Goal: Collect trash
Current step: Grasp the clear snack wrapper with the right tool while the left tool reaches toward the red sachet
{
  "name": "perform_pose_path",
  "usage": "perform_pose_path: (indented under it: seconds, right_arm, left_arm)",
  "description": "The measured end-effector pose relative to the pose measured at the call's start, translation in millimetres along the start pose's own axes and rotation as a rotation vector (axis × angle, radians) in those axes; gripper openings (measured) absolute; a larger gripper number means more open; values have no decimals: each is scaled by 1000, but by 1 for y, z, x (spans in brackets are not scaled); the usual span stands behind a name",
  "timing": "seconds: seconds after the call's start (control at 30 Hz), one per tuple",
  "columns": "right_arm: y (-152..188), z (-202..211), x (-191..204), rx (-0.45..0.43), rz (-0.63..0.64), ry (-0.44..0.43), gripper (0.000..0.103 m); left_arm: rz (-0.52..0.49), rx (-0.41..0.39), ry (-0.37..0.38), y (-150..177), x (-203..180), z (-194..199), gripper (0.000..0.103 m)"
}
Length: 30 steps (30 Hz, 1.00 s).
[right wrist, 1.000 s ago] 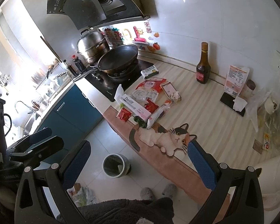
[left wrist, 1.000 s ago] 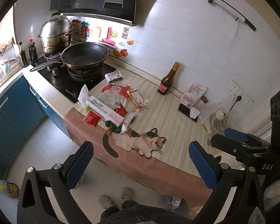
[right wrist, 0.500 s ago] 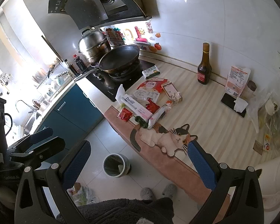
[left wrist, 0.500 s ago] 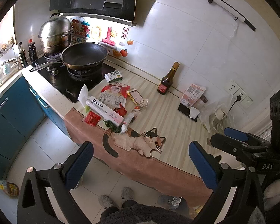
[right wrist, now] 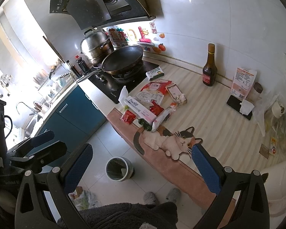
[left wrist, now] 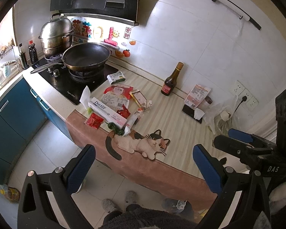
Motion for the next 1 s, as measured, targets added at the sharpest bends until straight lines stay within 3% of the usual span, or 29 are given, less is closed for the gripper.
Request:
perform_pose_path:
  seconds: [0.1, 0.23, 0.33, 0.57, 0.63, 0.8, 1.0]
  right_arm:
    - [3, 4, 4, -9, -18, 6, 103]
    - [1, -9, 14, -40, -36, 75, 103]
    - [-3, -29, 17, -81, -52, 137, 103]
    - [-19, -118, -8, -110, -161, 246, 103]
    - [-22, -156, -21, -63, -216, 240, 97]
    - [-29, -245, -44, 64, -291, 207, 58]
    - [-41, -350, -69, 221, -313, 224, 55]
  left_arm:
    - [-8, -3, -64, 3, 5, -1, 103]
    - [-40, -15, -345, 8, 33, -13, 103]
    - [-44, 15, -454, 13, 59, -33, 103]
    - [-9, 155, -527, 34, 127, -107, 103]
    - [40, 227, -524, 46, 150, -131, 103]
    - [121, 374, -516, 66, 184, -185, 103]
    - [151, 514, -447, 69, 208, -261, 103]
Point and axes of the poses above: each gripper's, at about its wrist camera, not at the fingertips, and z roughly against the way its jaws point, x to its left, y to its underside, the point moved 3 cm from there along -z, roughly the way its jaws point, and after that the axes turned 15 degrees about -z, right-handed, at the moved point
